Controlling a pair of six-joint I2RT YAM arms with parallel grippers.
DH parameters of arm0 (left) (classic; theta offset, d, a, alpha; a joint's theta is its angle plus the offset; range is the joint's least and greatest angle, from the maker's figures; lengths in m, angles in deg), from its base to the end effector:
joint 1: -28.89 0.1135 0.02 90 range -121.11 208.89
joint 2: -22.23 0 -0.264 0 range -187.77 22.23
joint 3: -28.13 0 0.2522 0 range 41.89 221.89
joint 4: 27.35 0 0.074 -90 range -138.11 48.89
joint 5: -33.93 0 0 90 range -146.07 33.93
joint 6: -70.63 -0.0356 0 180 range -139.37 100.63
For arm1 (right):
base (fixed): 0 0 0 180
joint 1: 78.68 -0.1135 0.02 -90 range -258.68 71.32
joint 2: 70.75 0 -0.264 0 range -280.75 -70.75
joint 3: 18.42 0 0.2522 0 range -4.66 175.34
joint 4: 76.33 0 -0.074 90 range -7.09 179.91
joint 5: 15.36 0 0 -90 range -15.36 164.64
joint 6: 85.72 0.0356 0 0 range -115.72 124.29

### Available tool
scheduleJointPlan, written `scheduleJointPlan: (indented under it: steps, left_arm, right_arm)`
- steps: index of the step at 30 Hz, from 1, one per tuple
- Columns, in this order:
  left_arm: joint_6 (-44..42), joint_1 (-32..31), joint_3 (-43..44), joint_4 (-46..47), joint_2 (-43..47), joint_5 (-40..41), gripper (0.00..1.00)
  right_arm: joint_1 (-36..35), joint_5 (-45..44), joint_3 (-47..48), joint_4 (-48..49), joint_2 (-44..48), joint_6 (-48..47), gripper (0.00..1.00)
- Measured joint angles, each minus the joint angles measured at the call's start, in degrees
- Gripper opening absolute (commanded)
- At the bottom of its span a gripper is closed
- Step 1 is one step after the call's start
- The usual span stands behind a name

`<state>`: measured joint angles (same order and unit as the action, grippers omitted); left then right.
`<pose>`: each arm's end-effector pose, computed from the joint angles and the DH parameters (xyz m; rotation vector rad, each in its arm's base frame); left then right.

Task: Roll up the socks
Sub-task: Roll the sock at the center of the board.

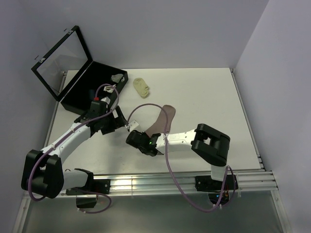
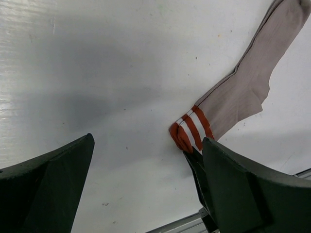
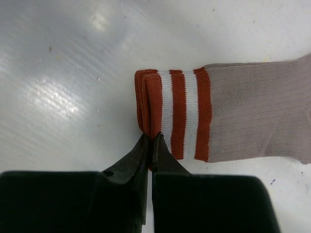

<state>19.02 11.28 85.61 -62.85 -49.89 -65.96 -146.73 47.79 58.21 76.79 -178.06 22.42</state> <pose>0.2392 -0.0823 0.2173 -0.3789 2.5074 -0.6251 0.1540 0.3392 0.1476 -0.8681 2.2635 0.0591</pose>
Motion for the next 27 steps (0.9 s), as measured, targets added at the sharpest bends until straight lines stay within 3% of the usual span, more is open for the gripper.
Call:
scheduleJointPlan:
  steps: [8, 18, 23, 27]
  left_arm:
    - [0.7, -1.64, -1.53, 2.78, -0.79, -2.34, 0.98]
    - [3.82, -7.17, -4.5, 5.31, -1.42, -2.19, 0.9]
    - [5.31, -8.83, -6.27, 6.73, -1.81, -1.86, 0.83]
    - [6.05, -9.64, -7.41, 7.91, -2.86, -1.86, 0.69]
  right_arm:
    - [4.2, 13.64, -9.64, 7.82, 8.33, 1.4, 0.0]
    - [17.11, 38.73, -16.09, 21.44, 9.99, 10.01, 0.0]
    - [22.1, 50.01, -19.61, 30.6, 9.11, 16.65, 0.0]
    - [24.76, 56.17, -21.51, 36.24, 6.25, 20.81, 0.0]
